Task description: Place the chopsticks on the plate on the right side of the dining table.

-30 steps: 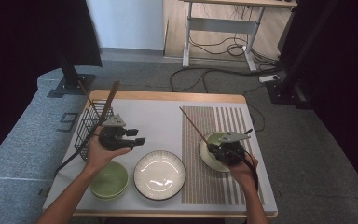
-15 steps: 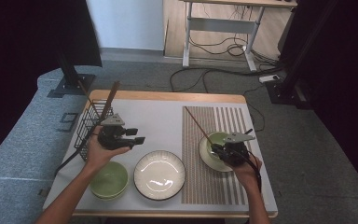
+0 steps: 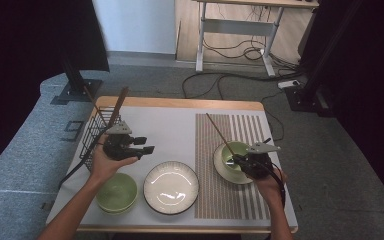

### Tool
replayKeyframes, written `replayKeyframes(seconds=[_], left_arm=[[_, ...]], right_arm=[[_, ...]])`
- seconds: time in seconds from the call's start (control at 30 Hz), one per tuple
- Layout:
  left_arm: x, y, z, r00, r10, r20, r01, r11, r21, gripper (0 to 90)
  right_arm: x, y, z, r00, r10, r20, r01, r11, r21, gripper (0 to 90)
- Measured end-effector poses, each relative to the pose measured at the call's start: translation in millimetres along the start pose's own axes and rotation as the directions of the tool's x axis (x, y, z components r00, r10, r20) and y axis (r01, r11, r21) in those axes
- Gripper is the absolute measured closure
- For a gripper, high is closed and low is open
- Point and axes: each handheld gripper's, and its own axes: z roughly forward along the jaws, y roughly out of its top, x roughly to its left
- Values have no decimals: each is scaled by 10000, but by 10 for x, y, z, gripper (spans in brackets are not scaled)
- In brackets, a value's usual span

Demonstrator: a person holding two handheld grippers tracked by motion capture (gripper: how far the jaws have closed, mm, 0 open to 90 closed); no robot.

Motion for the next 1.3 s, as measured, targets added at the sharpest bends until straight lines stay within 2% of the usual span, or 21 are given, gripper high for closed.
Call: replayKeyframes(seconds=[0.73, 1.13, 1.3], left_arm=[[3, -27, -21, 10000, -4, 22, 4, 10000, -19, 482], [-3, -37, -4, 10000, 24, 62, -24, 10000, 51, 484], [14, -34, -31, 9998, -99, 154, 100, 9999, -47, 483]], right_arm=[[-164, -122, -86, 9969, 520, 588, -526, 9986, 80, 843], [-230, -154, -126, 9944, 742, 757, -743, 9972, -20, 843], [-263, -166, -166, 9929, 850, 831, -845, 9964, -101, 843]])
